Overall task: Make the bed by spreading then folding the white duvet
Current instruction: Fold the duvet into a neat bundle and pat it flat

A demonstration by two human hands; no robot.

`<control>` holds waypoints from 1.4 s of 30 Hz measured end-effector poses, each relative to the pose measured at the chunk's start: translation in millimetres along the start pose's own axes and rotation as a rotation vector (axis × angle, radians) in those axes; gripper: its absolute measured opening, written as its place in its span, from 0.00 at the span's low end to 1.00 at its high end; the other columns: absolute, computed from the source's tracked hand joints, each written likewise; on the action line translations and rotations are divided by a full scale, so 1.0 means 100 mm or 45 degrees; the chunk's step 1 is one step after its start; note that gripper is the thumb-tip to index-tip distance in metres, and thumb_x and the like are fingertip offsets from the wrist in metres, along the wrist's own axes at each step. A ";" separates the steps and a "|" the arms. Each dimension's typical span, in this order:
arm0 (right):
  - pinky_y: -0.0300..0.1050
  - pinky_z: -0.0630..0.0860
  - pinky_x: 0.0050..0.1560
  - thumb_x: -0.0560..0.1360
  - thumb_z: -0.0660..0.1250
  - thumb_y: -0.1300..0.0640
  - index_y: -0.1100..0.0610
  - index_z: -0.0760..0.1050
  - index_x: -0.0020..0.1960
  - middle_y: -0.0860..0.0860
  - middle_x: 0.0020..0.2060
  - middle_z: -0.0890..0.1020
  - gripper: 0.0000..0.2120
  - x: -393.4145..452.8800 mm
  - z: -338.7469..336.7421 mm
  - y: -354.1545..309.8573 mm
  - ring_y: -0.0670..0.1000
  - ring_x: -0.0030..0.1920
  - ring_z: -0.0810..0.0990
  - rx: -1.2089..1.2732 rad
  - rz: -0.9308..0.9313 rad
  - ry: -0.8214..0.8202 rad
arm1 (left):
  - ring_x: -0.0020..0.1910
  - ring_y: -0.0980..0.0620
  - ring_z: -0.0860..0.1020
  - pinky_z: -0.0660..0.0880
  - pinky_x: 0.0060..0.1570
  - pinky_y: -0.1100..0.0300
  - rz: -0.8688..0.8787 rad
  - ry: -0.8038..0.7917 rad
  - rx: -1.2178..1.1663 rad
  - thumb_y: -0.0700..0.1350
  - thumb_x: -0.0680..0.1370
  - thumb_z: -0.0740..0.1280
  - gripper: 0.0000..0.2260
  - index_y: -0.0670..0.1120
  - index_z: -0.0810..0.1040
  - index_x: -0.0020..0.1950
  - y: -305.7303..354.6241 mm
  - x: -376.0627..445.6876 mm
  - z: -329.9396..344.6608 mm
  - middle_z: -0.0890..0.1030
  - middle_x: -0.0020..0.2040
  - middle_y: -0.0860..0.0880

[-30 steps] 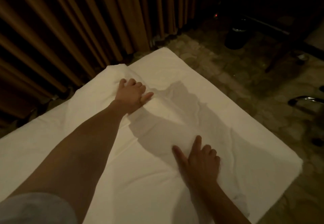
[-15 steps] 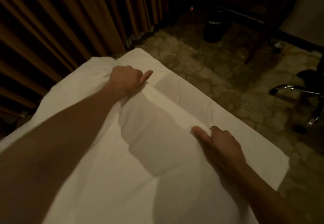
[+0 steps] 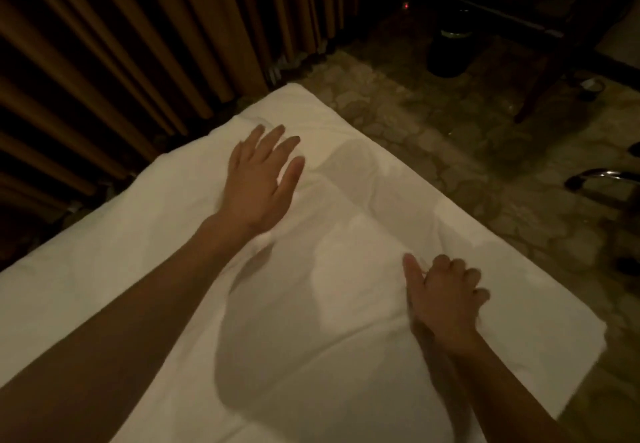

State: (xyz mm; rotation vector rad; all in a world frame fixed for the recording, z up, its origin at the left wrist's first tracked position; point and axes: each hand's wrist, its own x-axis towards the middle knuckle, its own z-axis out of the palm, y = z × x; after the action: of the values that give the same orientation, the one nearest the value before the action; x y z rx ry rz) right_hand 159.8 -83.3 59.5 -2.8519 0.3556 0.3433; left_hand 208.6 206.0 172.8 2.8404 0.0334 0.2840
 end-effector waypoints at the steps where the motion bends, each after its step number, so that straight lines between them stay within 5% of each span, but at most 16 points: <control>1: 0.60 0.66 0.62 0.79 0.43 0.31 0.60 0.72 0.67 0.61 0.62 0.75 0.38 -0.12 -0.11 -0.16 0.63 0.63 0.70 0.029 -0.030 0.155 | 0.81 0.49 0.53 0.48 0.78 0.45 -0.026 0.062 -0.033 0.62 0.84 0.42 0.28 0.54 0.67 0.78 -0.01 -0.23 -0.22 0.62 0.80 0.51; 4: 0.63 0.65 0.66 0.81 0.49 0.34 0.60 0.70 0.74 0.65 0.69 0.72 0.36 -0.80 -0.43 -0.93 0.66 0.70 0.68 0.372 -0.401 0.477 | 0.81 0.47 0.50 0.48 0.78 0.43 -0.092 0.108 0.001 0.61 0.84 0.41 0.28 0.55 0.64 0.79 -0.19 -0.81 -0.57 0.59 0.81 0.52; 7: 0.66 0.52 0.76 0.79 0.40 0.29 0.52 0.57 0.81 0.59 0.80 0.58 0.40 -1.47 -0.32 -1.60 0.62 0.80 0.51 0.334 -0.825 0.082 | 0.81 0.44 0.39 0.44 0.76 0.36 -0.115 -0.298 0.239 0.68 0.78 0.29 0.33 0.61 0.46 0.82 -0.48 -0.93 -0.33 0.45 0.83 0.53; 10: 0.67 0.42 0.77 0.76 0.42 0.25 0.49 0.50 0.82 0.57 0.82 0.51 0.42 -1.61 -0.02 -1.63 0.62 0.81 0.43 0.043 -0.908 -0.124 | 0.79 0.44 0.31 0.36 0.75 0.35 -0.053 -0.551 0.426 0.65 0.79 0.30 0.29 0.63 0.37 0.80 -0.74 -0.90 0.04 0.36 0.82 0.55; 18: 0.68 0.35 0.75 0.74 0.33 0.23 0.39 0.33 0.80 0.48 0.80 0.33 0.39 -1.32 0.25 -0.80 0.58 0.78 0.28 -0.141 -0.601 -0.224 | 0.79 0.51 0.32 0.32 0.75 0.40 0.142 -0.553 0.547 0.68 0.80 0.34 0.29 0.63 0.38 0.80 -0.99 -0.45 0.31 0.36 0.81 0.59; 25: 0.65 0.35 0.76 0.65 0.22 0.22 0.38 0.20 0.73 0.49 0.77 0.27 0.41 -1.13 0.50 -0.15 0.58 0.79 0.30 -0.115 -0.276 -0.272 | 0.79 0.49 0.31 0.33 0.75 0.37 0.067 -0.487 0.562 0.72 0.78 0.33 0.31 0.64 0.37 0.80 -1.20 0.00 0.66 0.35 0.81 0.59; 30: 0.62 0.42 0.76 0.68 0.28 0.22 0.39 0.33 0.79 0.46 0.81 0.39 0.43 -1.09 0.78 0.18 0.57 0.81 0.43 -0.087 -0.068 -0.226 | 0.80 0.47 0.34 0.37 0.76 0.37 -0.070 -0.551 0.512 0.73 0.76 0.33 0.33 0.64 0.36 0.80 -1.42 0.22 0.87 0.34 0.81 0.58; 33: 0.63 0.45 0.77 0.68 0.28 0.23 0.37 0.29 0.77 0.48 0.82 0.42 0.41 -1.06 0.85 0.45 0.55 0.81 0.45 -0.142 0.145 -0.295 | 0.80 0.46 0.36 0.38 0.76 0.37 -0.105 -0.598 0.512 0.74 0.76 0.34 0.34 0.63 0.37 0.80 -1.48 0.22 1.00 0.35 0.81 0.58; 37: 0.65 0.47 0.78 0.58 0.25 0.23 0.42 0.34 0.80 0.54 0.82 0.47 0.53 -1.02 0.58 0.50 0.57 0.81 0.47 -0.200 0.466 -0.501 | 0.81 0.46 0.36 0.36 0.76 0.38 -0.111 -0.602 0.477 0.72 0.76 0.33 0.35 0.61 0.40 0.82 -1.38 0.20 0.94 0.38 0.82 0.55; 39: 0.62 0.43 0.79 0.60 0.24 0.25 0.49 0.39 0.82 0.55 0.82 0.42 0.55 -1.02 0.29 0.28 0.58 0.81 0.41 -0.237 0.453 -0.427 | 0.81 0.49 0.36 0.34 0.76 0.39 -0.102 -0.523 0.377 0.69 0.77 0.32 0.34 0.60 0.44 0.82 -1.29 0.12 0.71 0.40 0.83 0.55; 42: 0.58 0.38 0.78 0.69 0.25 0.29 0.52 0.36 0.82 0.56 0.80 0.34 0.46 -1.16 -0.07 -0.37 0.58 0.80 0.33 -0.001 0.040 -0.148 | 0.81 0.51 0.41 0.34 0.76 0.41 -0.090 -0.306 0.064 0.67 0.81 0.37 0.31 0.59 0.53 0.82 -1.22 -0.20 0.17 0.48 0.83 0.55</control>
State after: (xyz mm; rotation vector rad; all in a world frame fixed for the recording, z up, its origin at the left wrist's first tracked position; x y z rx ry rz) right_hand 61.6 -26.0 103.8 -2.8137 0.3777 0.5123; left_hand 193.1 317.5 118.4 2.8951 0.0918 -0.0746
